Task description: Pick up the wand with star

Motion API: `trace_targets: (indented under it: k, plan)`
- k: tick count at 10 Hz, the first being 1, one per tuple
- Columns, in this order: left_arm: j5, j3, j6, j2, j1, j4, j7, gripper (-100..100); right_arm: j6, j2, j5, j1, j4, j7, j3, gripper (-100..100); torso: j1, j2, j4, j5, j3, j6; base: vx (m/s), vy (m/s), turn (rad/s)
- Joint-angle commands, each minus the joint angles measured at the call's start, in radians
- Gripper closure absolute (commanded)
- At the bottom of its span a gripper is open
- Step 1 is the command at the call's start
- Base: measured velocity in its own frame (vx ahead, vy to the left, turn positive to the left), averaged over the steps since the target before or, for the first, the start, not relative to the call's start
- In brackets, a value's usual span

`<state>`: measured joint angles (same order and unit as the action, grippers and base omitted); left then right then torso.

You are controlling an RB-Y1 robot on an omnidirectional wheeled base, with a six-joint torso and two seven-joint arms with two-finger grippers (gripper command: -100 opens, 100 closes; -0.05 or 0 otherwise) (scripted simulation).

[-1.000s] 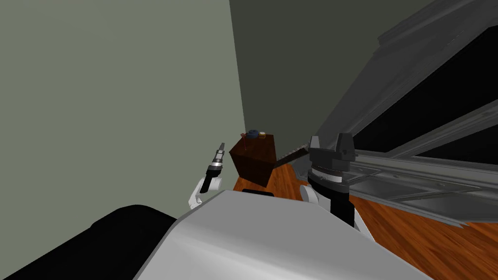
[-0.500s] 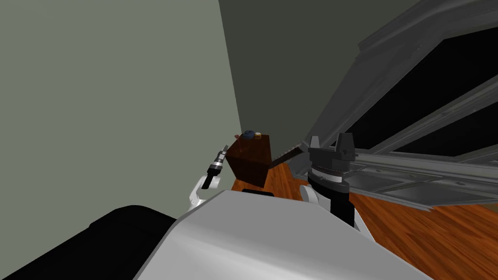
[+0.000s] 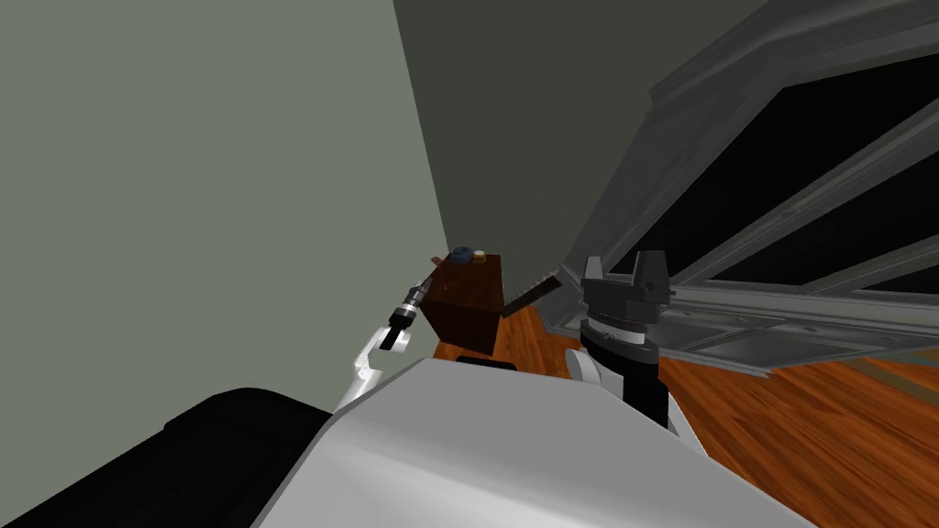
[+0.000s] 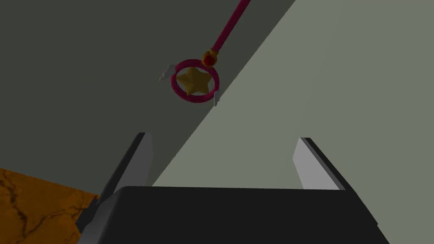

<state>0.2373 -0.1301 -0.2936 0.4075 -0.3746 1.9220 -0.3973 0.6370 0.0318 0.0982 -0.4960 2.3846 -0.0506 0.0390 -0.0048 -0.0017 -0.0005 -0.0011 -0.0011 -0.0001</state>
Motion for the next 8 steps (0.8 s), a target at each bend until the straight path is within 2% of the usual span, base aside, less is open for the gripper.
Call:
trace_targets:
  k: [1,7,8]
  plan:
    - [0.031,-0.006,0.016,0.039,0.011,-0.035,-0.026,-100,0.0,0.0,0.0,0.0,0.0,0.0,0.0,0,0.0,0.0,0.0,0.0,0.0,0.0,0.032,-0.082,-0.11]
    - [0.123,-0.02,0.06,0.136,0.048,-0.144,-0.098,-100,0.0,0.0,0.0,0.0,0.0,0.0,0.0,0,0.001,0.001,0.0,0.0,0.001,0.0,0.022,-0.059,-0.078]
    - [0.147,-0.024,0.072,0.162,0.058,-0.172,-0.116,-100,0.0,0.0,0.0,0.0,0.0,0.0,0.0,0,0.001,0.001,0.0,0.0,0.001,0.0,0.054,-0.061,-0.108]
